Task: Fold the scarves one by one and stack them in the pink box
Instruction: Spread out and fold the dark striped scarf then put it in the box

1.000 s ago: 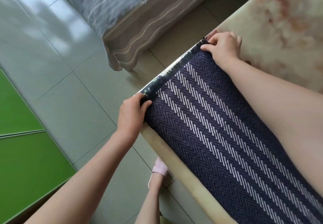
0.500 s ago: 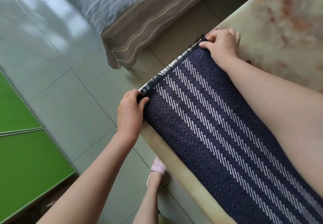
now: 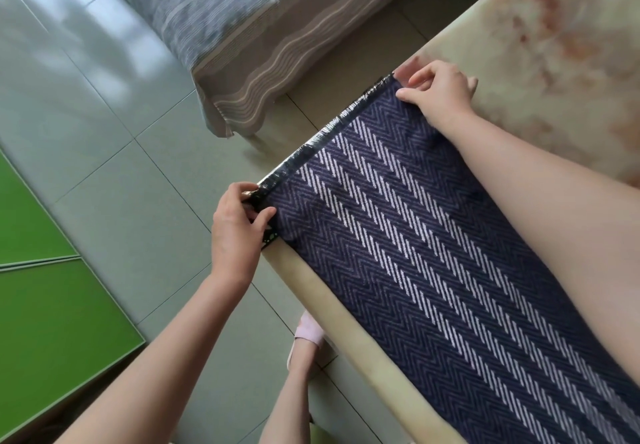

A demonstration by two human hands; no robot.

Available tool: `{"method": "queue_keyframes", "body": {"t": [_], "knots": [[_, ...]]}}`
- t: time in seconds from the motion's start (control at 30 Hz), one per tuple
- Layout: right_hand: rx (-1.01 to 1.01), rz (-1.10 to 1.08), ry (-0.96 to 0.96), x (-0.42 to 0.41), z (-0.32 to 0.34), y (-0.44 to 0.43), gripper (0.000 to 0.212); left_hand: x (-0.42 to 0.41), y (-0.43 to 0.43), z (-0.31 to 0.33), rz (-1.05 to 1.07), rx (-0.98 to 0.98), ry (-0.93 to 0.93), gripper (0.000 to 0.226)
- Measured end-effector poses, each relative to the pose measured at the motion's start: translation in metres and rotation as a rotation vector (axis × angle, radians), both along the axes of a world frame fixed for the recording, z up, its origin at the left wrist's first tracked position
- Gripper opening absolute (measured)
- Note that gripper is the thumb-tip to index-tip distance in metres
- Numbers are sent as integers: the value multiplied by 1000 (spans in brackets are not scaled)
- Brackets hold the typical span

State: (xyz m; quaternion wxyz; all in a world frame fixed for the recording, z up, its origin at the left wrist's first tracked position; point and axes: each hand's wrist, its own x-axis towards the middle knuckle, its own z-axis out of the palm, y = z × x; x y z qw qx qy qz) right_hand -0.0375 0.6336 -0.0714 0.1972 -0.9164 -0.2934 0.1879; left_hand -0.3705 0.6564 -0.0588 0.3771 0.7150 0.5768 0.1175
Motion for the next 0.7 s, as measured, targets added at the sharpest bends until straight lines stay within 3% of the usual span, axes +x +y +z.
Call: {"method": "queue_keyframes", "body": {"t": [0.23, 0.53, 0.7], "knots": [[-10, 16, -64, -3, -3, -9, 20, 0, -3, 0, 48, -20, -32, 40], [61, -71, -97, -5, -6, -8, 13, 0, -3, 2, 40, 30, -41, 38], [30, -9, -155, -6, -8, -7, 13, 1, -5, 1, 48, 56, -26, 36]]}}
